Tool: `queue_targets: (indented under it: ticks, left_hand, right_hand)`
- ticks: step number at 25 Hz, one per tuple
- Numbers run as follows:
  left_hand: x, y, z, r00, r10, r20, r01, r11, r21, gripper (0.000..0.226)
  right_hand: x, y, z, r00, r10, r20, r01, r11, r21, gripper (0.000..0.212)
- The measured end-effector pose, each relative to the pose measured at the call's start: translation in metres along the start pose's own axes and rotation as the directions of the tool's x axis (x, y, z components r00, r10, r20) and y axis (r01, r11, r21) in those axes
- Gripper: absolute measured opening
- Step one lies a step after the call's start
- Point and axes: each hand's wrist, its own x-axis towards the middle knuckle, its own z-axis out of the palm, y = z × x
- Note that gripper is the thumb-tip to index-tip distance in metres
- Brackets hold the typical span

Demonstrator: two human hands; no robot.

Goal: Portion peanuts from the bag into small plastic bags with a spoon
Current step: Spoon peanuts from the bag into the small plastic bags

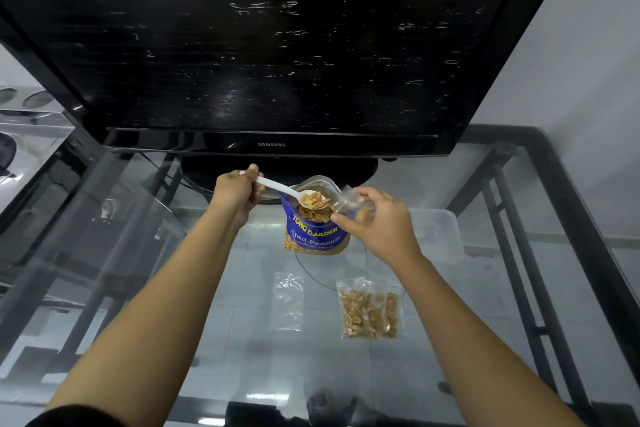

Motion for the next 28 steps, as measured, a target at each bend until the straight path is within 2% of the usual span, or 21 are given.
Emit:
queue_targets:
  ticks: [4,7,9,12,15,18,23,25,26,28]
  left_hand:
    - [-0.008,0.029,-0.001,0.996,0.081,0.034,-0.082,0.997,0.013,0.024]
    - [-0.019,0.043,0.010,0.977,0.185,0.103,-0.196,0.973,0.118,0.025]
    - [-0.029,0.049,0.020,0.945,0.284,0.162,-0.316,0.922,0.225,0.027]
    - [-0.054,0.059,0.035,0.830,0.431,0.354,-0.550,0.739,0.390,0.024]
    - [-0.081,0.070,0.043,0.646,0.506,0.572,-0.761,0.482,0.434,0.021]
    - [-0.096,0.084,0.042,0.517,0.598,0.613,-0.852,0.292,0.434,0.022]
    - [-0.110,0.097,0.040,0.414,0.622,0.664,-0.895,0.148,0.420,0.025]
    - [-0.112,0.104,0.036,0.405,0.669,0.623,-0.893,0.142,0.428,0.026]
    - [-0.107,0.106,0.033,0.427,0.708,0.563,-0.881,0.185,0.436,0.026]
    - [-0.088,0.097,0.025,0.538,0.737,0.409,-0.828,0.370,0.422,0.025]
  right_hand:
    - [0.006,-0.011,0.007,0.997,-0.062,0.036,0.065,0.993,-0.102,0.058]
    - [0.006,-0.020,0.011,0.999,-0.047,0.017,0.048,0.998,-0.051,0.055]
    - [0.005,-0.025,0.015,0.999,-0.041,-0.013,0.041,0.999,0.007,0.052]
    - [0.002,-0.030,0.018,0.998,-0.006,-0.060,0.013,0.993,0.116,0.051]
    - [-0.001,-0.031,0.019,0.996,0.018,-0.091,0.007,0.964,0.264,0.055]
    - [-0.003,-0.027,0.019,1.000,0.030,-0.006,-0.023,0.870,0.492,0.054]
    - [-0.002,-0.018,0.012,0.999,0.012,0.035,-0.029,0.852,0.523,0.051]
    - [-0.003,-0.013,0.008,1.000,0.001,0.026,-0.015,0.850,0.526,0.042]
    - [-0.004,-0.011,0.005,1.000,-0.004,0.024,-0.009,0.855,0.519,0.035]
    - [-0.009,-0.006,-0.003,1.000,0.005,0.009,-0.009,0.867,0.498,0.022]
